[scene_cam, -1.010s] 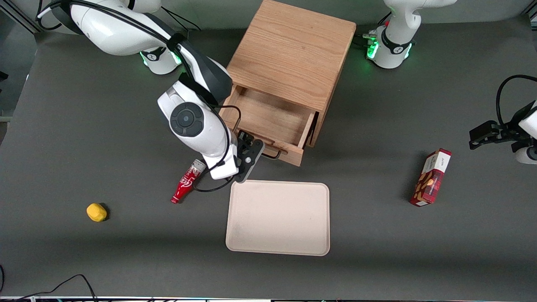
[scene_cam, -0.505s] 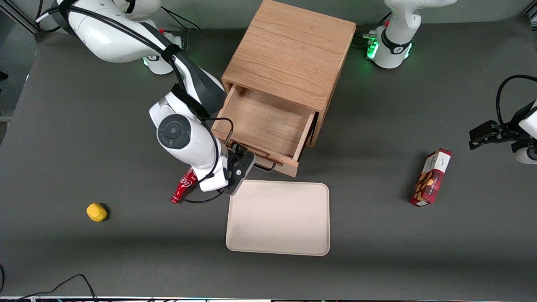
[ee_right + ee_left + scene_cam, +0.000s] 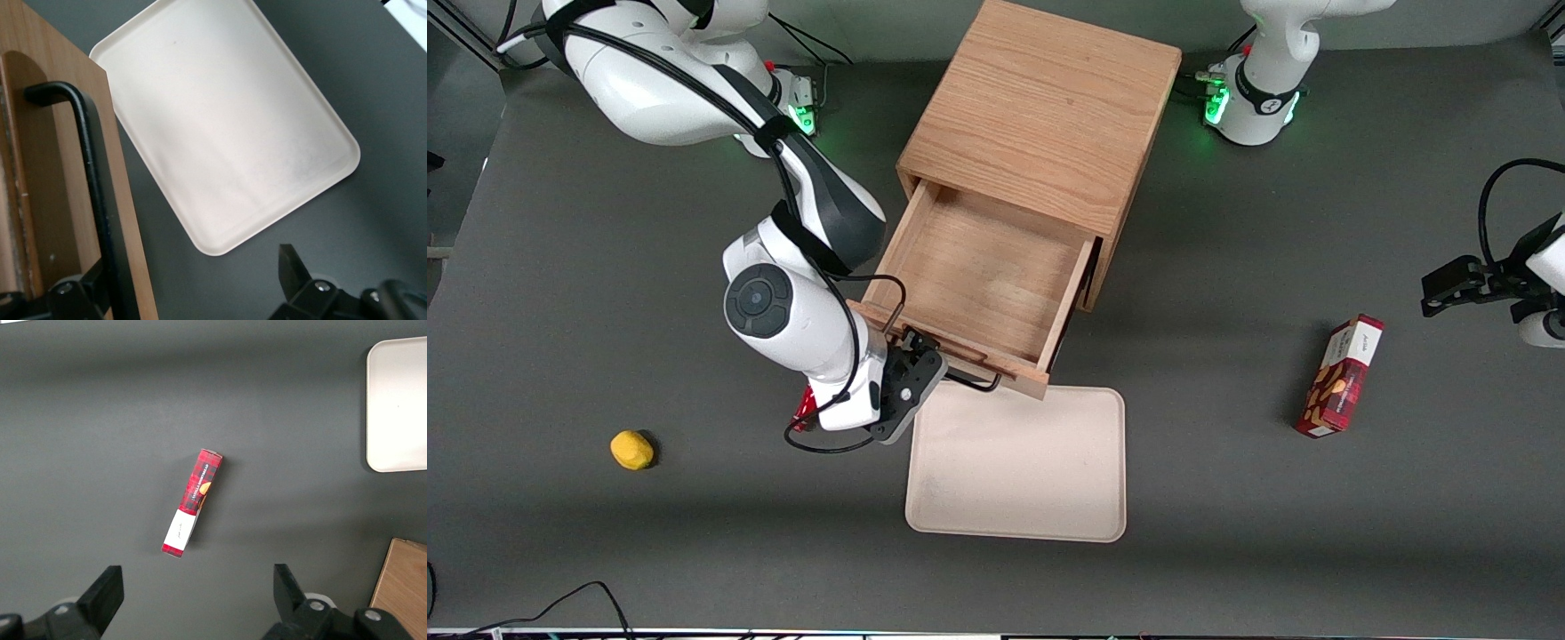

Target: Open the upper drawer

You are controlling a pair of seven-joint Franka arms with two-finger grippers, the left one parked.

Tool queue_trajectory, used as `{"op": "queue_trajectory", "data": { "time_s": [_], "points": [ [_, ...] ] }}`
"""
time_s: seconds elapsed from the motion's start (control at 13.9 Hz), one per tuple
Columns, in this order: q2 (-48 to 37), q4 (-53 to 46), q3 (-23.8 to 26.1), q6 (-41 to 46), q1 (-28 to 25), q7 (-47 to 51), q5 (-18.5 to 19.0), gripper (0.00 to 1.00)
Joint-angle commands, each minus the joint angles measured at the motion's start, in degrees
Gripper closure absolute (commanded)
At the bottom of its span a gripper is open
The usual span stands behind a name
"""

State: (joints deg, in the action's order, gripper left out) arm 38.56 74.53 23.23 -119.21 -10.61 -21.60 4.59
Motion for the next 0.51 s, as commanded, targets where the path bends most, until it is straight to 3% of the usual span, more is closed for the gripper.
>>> {"op": "queue_trajectory", "data": {
  "time_s": [0.0,0.43],
  "points": [
    [1.78,-2.37,-1.26,-0.58,-0.20,-1.69,-1.34,0.00],
    [2.13,-3.16,-1.35,-0.24,-0.12,-2.40,-2.31,0.00]
  ]
}}
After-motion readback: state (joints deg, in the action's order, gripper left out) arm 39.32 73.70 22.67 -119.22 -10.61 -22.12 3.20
